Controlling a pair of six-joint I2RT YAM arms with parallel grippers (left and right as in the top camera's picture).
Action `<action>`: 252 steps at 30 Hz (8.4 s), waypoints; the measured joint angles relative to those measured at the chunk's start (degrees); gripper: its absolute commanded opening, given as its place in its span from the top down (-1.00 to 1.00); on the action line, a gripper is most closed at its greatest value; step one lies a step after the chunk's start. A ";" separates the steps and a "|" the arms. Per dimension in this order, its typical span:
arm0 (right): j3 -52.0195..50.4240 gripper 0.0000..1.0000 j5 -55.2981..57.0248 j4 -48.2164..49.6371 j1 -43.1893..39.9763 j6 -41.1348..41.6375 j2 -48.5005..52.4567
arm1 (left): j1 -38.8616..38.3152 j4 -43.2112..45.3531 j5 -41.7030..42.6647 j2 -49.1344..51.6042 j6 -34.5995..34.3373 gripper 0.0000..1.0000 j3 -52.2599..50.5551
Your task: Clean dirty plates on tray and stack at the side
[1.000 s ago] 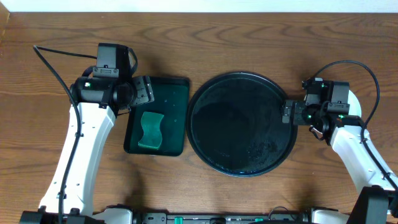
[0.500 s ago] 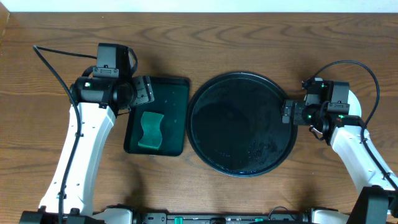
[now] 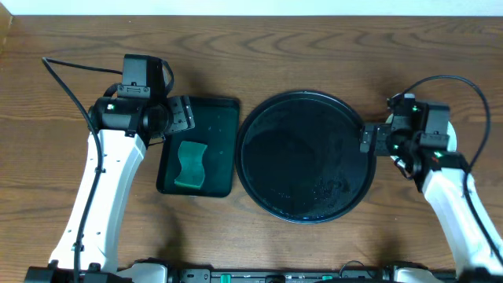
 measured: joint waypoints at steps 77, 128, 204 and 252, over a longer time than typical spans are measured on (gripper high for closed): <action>-40.48 -0.98 -5.81 33.59 0.85 -3.98 -75.30 | 0.02 0.00 0.00 0.00 0.00 -0.58 0.00; -44.39 -0.99 -6.54 17.92 0.85 -3.98 -75.25 | 0.02 0.00 0.00 0.00 0.00 -0.58 0.00; -44.39 -0.98 -6.73 17.88 0.85 -3.98 -75.25 | -0.04 21.53 -5.77 -74.60 3.08 -0.57 -40.04; -44.39 -0.99 -6.73 17.90 0.85 -3.98 -75.25 | -0.04 73.11 -0.74 -81.61 3.08 -0.57 -69.66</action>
